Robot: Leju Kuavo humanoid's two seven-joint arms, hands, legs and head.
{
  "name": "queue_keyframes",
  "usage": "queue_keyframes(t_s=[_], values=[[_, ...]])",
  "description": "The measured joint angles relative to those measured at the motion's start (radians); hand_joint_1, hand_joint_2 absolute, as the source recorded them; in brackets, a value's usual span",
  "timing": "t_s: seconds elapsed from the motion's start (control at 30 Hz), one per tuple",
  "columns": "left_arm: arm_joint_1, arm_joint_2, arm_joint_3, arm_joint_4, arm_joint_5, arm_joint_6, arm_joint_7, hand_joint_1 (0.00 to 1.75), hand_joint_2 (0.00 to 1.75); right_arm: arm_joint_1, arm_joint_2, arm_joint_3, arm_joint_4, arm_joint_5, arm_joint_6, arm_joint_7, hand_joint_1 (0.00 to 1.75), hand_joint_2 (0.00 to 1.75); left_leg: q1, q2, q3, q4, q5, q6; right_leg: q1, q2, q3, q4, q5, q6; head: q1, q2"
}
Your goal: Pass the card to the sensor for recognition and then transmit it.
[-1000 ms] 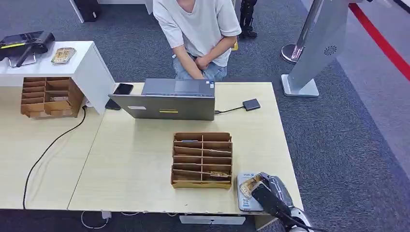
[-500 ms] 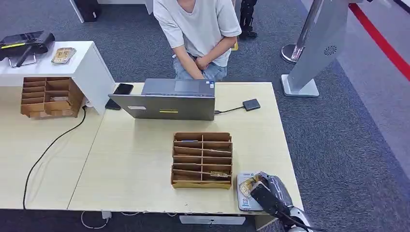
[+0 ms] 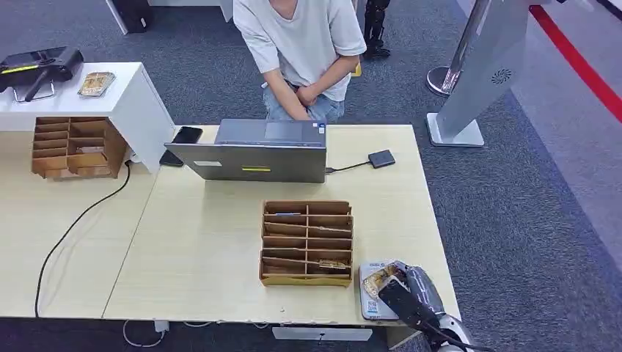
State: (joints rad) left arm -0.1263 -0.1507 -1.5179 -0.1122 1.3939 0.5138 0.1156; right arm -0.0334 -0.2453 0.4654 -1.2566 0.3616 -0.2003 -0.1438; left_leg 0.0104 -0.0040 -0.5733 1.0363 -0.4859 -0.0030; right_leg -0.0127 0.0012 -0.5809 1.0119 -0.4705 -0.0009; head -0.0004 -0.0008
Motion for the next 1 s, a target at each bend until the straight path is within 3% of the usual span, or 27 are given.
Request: queue_keyframes(t_s=[1.0], values=[[0.000,-0.004,0.000,0.000,0.006,0.003,0.000,0.00,0.00,0.025,-0.015,-0.001,-0.069,0.013,-0.029,-0.019,1.75,1.75,0.000,0.000,-0.001,0.000,0.000,0.000,0.000,0.000,-0.001,0.000,0.000,0.000,0.000,0.000]])
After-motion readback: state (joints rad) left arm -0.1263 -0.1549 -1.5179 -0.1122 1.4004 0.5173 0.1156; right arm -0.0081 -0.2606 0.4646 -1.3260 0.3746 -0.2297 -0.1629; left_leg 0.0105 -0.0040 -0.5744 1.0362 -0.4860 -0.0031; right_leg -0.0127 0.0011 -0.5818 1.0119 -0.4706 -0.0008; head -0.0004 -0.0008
